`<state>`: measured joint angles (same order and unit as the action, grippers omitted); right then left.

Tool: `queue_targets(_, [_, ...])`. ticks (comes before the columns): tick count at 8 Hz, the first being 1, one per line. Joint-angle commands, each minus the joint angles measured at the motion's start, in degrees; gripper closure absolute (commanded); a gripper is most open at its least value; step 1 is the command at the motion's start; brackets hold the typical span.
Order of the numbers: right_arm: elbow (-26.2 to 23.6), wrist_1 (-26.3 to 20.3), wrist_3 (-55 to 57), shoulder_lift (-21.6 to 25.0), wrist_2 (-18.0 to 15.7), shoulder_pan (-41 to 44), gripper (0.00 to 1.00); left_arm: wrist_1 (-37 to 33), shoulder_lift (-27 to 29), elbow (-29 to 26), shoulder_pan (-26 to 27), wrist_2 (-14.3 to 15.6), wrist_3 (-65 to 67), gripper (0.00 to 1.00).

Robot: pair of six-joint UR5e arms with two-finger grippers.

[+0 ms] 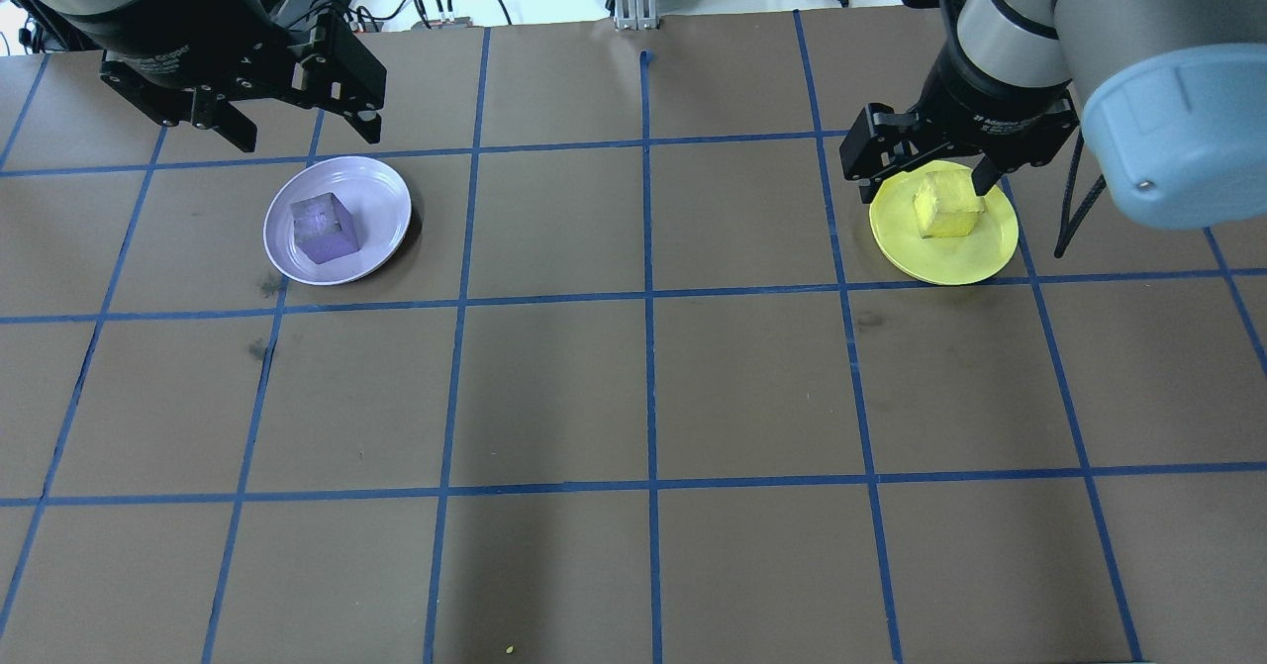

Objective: Sort blocks by color into plates

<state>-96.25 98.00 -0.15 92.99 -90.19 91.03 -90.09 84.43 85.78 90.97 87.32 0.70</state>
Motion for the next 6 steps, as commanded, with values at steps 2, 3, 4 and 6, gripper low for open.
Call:
queue_targets(2, [-0.2, -0.4, 1.1, 1.3, 0.4, 1.5, 0.00, 0.0, -0.1, 0.1, 0.0, 0.0, 0.0, 0.00])
queue_targets(3, [-0.1, -0.5, 1.1, 1.2, 0.2, 1.4, 0.00, 0.0, -0.1, 0.2, 0.0, 0.0, 0.0, 0.00])
queue_targets(4, [-0.1, -1.1, 1.1, 2.0, -0.1, 1.4, 0.00, 0.0, -0.1, 0.2, 0.0, 0.0, 0.0, 0.00])
queue_targets(6, [-0.1, -1.6, 1.1, 2.5, 0.0, 1.4, 0.00, 0.0, -0.1, 0.2, 0.0, 0.0, 0.0, 0.00])
